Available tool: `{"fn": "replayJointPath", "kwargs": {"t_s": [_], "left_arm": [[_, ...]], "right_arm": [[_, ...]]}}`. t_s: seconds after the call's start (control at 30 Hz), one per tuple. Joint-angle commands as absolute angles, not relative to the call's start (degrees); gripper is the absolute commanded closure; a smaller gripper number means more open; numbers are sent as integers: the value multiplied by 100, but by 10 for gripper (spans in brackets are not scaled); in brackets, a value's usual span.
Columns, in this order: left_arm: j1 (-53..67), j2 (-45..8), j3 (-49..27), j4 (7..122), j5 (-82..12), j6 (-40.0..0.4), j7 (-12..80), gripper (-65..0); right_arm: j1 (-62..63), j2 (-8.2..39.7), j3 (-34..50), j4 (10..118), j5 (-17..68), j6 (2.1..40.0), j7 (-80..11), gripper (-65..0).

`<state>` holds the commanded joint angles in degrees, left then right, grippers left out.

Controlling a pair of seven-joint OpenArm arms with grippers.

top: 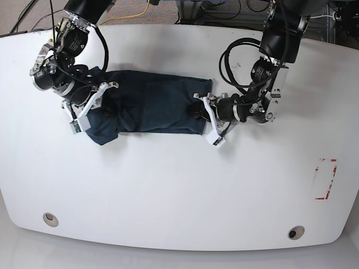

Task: Layout the t-shirt on the table in an organized manner, then fold the t-shirt properly
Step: 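Grasp both ends of the folded shirt and fold it again toward the middle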

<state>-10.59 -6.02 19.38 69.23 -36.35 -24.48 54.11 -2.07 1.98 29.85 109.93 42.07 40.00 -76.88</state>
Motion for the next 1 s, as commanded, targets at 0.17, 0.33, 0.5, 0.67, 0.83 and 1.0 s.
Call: {"fn": "replayJointPath", "kwargs": {"t_s": [0.17,0.33,0.5,0.67,0.83,1.0], "left_arm": [[-1059,-330,1982,6923,-3635,-2053,5411,-69],[-1059,-145,1982,6923,-3635,-2018,5429,-69],[-1042,-13,1982,6923,-3635,-2009,5429,-69],[-1015,31,1982,6923,-3635,-2009,5429,-69],[-980,31,1982,6923,-3644,-2009,5429,-69],[-980,31,1982,6923,-3644,-2009,5429,-69]], "right_arm": [[-207,-48,2774,10993,4207,4000,-7688,-16],[-207,-277,2747,10985,4198,4000,-7670,-16],[-127,-418,2756,10958,4189,4000,-7662,-16],[-119,-488,2765,10949,4189,4000,-7459,-17],[-119,-488,2765,10809,4180,4000,-7301,-17],[-127,-488,2747,10703,4189,4000,-7178,-19]]}}
